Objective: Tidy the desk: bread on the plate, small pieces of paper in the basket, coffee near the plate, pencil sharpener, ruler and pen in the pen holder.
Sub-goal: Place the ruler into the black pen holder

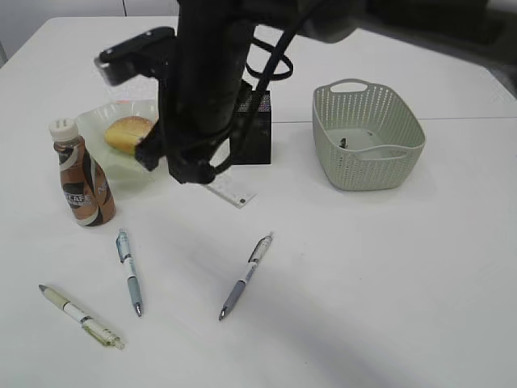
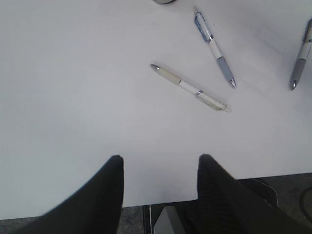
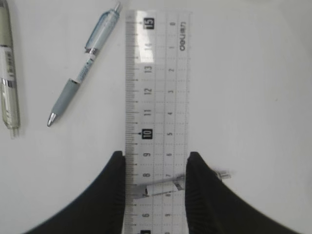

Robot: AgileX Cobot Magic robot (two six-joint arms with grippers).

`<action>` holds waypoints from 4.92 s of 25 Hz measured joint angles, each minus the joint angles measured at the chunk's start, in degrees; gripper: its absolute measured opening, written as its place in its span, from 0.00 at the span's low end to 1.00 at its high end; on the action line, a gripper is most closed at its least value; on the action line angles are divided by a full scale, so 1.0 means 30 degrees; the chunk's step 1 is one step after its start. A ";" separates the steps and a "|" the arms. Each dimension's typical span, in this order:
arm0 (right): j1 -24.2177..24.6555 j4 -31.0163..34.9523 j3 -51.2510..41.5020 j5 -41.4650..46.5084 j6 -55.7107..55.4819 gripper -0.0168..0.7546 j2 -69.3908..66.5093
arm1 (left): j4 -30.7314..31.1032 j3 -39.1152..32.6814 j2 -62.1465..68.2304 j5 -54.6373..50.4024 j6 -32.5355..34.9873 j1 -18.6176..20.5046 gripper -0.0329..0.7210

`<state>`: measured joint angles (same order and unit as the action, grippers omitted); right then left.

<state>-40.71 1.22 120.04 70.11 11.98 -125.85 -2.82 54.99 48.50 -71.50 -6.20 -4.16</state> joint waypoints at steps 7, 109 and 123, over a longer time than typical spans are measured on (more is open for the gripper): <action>0.0000 0.0312 -0.0388 -0.2769 -0.0025 0.35 0.2322 | -0.0102 0.0000 0.0000 0.0000 0.0000 0.0000 0.51; 0.5556 0.4018 -0.4827 -3.1199 -0.0741 0.35 -0.4036 | -0.0029 0.0000 0.0000 -0.0032 0.0000 0.0000 0.48; 0.5597 0.3976 -0.4827 -3.0683 -0.0785 0.35 -0.4066 | -0.0029 0.0000 0.0000 -0.0032 0.0000 0.0000 0.48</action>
<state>-23.92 13.15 105.56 -21.94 9.62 -138.05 -2.91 54.99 48.50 -71.60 -6.20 -4.16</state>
